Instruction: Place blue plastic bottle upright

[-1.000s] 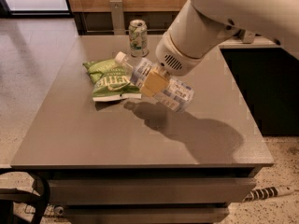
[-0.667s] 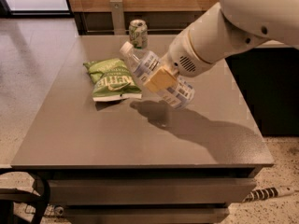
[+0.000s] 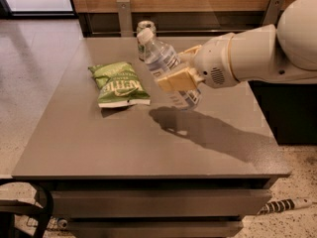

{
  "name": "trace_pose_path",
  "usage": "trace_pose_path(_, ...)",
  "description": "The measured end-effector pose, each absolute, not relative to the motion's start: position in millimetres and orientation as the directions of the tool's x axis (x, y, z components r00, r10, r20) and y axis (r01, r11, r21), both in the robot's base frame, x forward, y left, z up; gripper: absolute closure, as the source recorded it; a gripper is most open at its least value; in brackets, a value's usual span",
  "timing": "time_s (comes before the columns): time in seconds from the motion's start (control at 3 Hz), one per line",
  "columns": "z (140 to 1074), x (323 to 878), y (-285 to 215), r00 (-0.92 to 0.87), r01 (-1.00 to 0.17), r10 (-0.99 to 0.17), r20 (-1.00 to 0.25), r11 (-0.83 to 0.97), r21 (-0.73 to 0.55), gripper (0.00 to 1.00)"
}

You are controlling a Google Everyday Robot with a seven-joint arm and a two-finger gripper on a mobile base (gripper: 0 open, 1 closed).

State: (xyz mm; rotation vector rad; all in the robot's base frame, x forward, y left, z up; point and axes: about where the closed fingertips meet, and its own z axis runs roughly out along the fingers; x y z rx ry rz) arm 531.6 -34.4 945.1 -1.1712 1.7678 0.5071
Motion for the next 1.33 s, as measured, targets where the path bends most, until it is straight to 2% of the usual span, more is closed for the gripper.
trace_pose_path(0.33, 951.7, 529.1, -35.9, -0.025, -0.886, -0.414, -0.91, 0.43, -0.172, 1.0)
trace_pose_path(0.67, 952.1, 528.3, -35.1, 0.095, -0.89, -0.383, -0.919, 0.381, -0.251, 1.0)
trace_pose_path(1.33, 937.8, 527.2, -26.4, 0.16, -0.897, -0.322, -0.933, 0.347, -0.274, 1.0)
